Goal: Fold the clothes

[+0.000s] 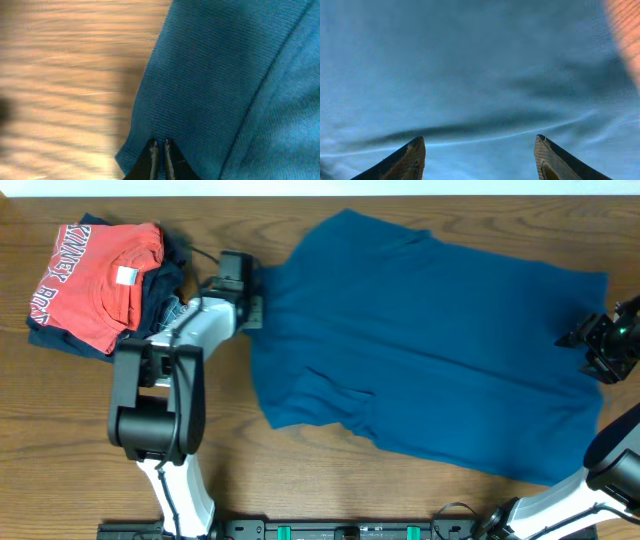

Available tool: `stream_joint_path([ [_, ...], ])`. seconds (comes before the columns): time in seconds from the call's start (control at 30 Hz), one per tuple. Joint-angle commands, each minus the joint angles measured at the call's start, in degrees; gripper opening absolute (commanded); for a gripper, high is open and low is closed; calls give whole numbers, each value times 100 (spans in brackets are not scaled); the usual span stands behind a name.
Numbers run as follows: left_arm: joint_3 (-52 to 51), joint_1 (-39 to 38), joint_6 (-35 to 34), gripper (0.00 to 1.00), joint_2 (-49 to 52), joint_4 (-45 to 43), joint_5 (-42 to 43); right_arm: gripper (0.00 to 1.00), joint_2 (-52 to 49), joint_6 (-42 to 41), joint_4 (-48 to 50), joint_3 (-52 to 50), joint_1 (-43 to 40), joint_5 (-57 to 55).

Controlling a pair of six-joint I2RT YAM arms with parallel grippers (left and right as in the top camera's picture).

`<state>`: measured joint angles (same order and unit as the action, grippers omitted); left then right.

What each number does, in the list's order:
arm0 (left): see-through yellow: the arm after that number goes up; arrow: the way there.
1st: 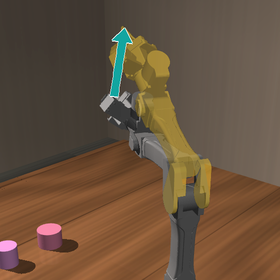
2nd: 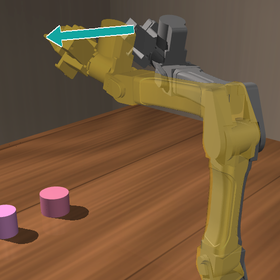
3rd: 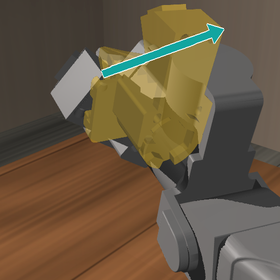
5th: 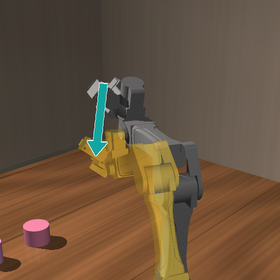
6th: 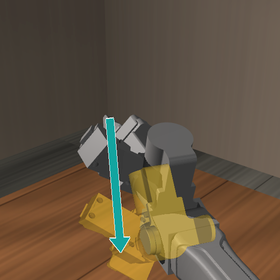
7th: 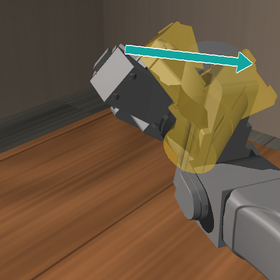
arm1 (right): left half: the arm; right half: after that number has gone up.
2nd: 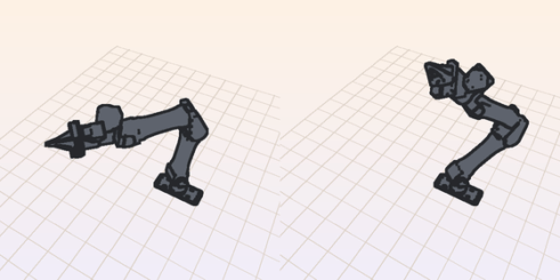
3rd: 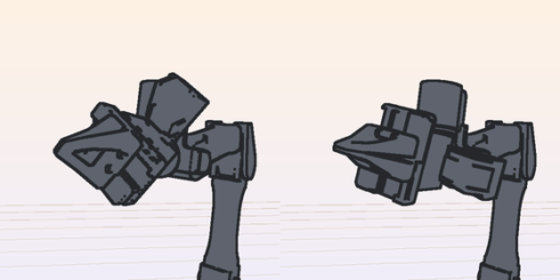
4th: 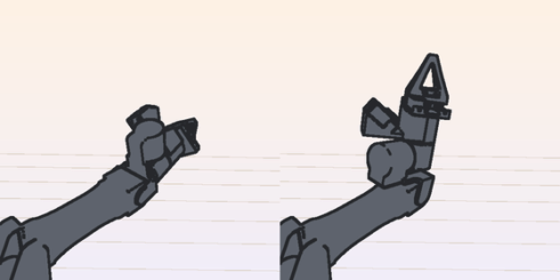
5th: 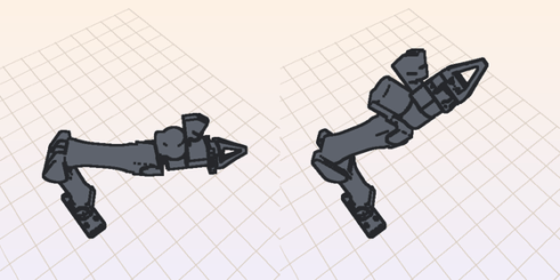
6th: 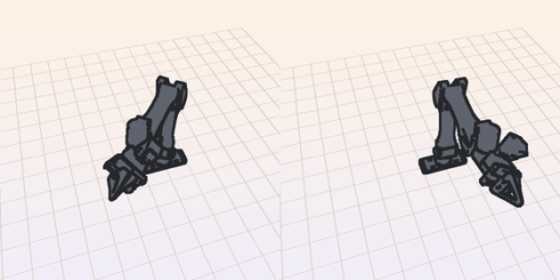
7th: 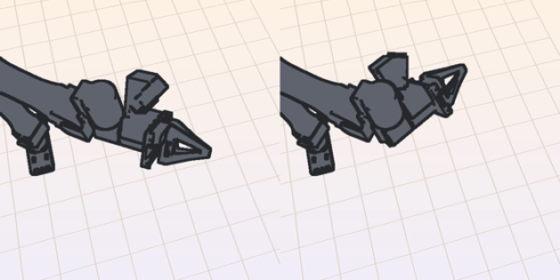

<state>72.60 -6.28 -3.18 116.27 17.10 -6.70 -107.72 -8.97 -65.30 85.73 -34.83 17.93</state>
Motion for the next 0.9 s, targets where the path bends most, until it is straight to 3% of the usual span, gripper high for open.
stream_joint_path([
  [0.0, 31, 319, -105, 6, 74, 192, -439, 68, 168, 87, 24, -173, 151, -236],
  [0.1, 31, 411, -179, 9, -116, 363, -428, 68, 168, -149, 83, -490, 225, -533],
  [0.2, 31, 439, -184, 38, -450, 557, -426, 68, 168, -885, 170, -903, 214, -1580],
  [0.33, 31, 439, -181, 54, -1104, 841, -118, 64, 166, -1187, 481, -1475, 107, -1985],
  [0.43, 31, 439, -184, 57, -1611, 1060, 225, 61, 166, -1268, 772, -1923, 7, -1937],
  [0.6, 31, 433, -205, 57, -2216, 1469, 957, 25, 166, -1598, 1543, -2280, -111, -1851],
  [0.7, 31, 433, -203, 57, -2358, 1764, 1228, 11, 166, -1735, 2280, -2295, -186, -1871],
  [0.87, 26, 433, -199, 57, -2347, 2151, 1272, 6, 166, -1714, 3569, -2291, -284, -1851],
])
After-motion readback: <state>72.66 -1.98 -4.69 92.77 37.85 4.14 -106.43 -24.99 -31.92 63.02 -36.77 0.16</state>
